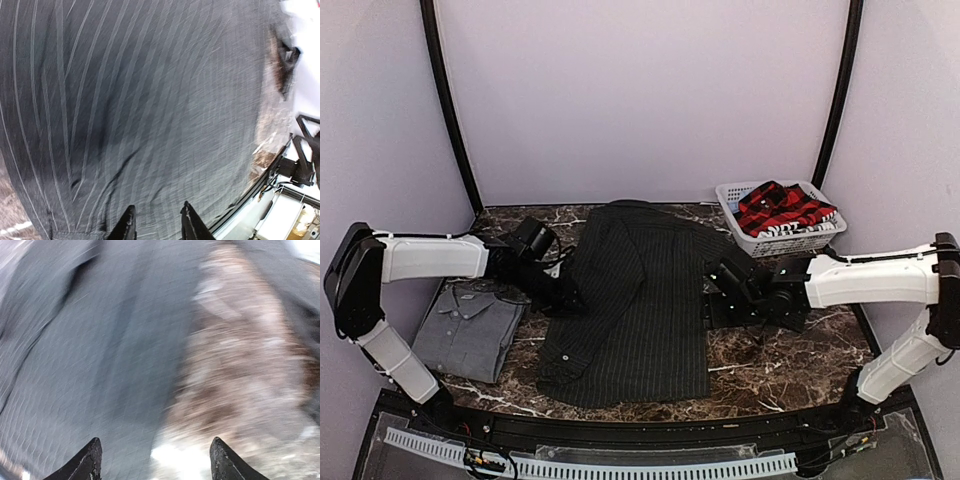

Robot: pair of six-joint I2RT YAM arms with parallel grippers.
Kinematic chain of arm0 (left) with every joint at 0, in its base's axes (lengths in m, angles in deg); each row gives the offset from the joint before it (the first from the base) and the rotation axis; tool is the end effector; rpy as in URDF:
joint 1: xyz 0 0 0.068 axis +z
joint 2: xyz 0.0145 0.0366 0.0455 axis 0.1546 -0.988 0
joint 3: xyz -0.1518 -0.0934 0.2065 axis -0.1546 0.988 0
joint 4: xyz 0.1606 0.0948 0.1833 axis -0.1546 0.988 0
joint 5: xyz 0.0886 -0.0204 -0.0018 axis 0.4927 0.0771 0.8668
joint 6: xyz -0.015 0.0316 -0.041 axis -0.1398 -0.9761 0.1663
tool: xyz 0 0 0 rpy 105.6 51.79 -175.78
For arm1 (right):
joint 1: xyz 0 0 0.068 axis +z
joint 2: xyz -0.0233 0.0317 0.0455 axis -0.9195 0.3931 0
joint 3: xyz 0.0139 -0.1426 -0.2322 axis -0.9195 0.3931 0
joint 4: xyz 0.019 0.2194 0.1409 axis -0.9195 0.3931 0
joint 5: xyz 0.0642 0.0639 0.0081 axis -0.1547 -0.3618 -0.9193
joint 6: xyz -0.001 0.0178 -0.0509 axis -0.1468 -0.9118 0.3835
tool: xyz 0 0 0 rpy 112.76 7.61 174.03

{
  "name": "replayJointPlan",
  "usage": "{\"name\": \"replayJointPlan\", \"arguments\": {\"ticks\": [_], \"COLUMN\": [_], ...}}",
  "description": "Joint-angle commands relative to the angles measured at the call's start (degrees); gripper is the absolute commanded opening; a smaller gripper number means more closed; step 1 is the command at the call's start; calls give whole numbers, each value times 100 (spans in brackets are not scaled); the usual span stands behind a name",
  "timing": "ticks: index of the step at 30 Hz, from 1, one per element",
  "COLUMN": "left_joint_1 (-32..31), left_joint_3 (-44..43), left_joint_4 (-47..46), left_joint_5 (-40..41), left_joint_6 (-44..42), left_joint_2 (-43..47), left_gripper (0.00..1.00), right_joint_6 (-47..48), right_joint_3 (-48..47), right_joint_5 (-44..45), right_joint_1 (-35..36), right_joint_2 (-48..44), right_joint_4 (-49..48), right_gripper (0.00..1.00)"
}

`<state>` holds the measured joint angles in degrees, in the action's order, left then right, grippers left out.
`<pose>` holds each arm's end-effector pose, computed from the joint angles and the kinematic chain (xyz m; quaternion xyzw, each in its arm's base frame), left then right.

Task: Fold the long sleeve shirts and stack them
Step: Pick up the sleeve from the corner of the board.

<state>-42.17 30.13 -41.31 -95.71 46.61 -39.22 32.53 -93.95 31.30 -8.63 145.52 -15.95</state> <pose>0.2528 -0.1839 0.1899 0.0222 0.9397 -0.3272 0.0971 0.1615 0.2392 0.2075 -0.0770 0.9486 0.1095 0.2868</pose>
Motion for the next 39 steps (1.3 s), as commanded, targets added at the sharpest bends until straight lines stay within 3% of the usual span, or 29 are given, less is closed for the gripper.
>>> {"name": "replayJointPlan", "arguments": {"ticks": [1,8,17,24,32,36,39], "left_joint_1": [14,15,14,14,14,14,15], "left_joint_3": [-451,-1059,-1201,-1045,-1017,-1019,-1023], "left_joint_4": [-65,-233,-450,-629,-700,-693,-714], "left_joint_5": [79,168,-73,-203,-271,-250,-247], "left_joint_6": [-250,-454,-471,-361,-302,-295,-279], "left_joint_2": [304,223,60,45,25,34,46], "left_gripper": [32,37,37,37,36,36,36], "right_joint_6": [-383,-990,-1128,-808,-483,-422,-386], "right_joint_3": [287,962,2142,2170,1885,1938,1950], "right_joint_5": [1004,1084,-33,-326,-585,-737,-712], "right_joint_1": [-765,-1827,-3601,-4041,-4071,-4013,-4011], "right_joint_2": [-237,-901,-1799,-1253,-216,-17,-151], "right_joint_4": [610,320,-458,-654,-888,-963,-890], "right_gripper": [71,71,65,66,64,46,24]}}
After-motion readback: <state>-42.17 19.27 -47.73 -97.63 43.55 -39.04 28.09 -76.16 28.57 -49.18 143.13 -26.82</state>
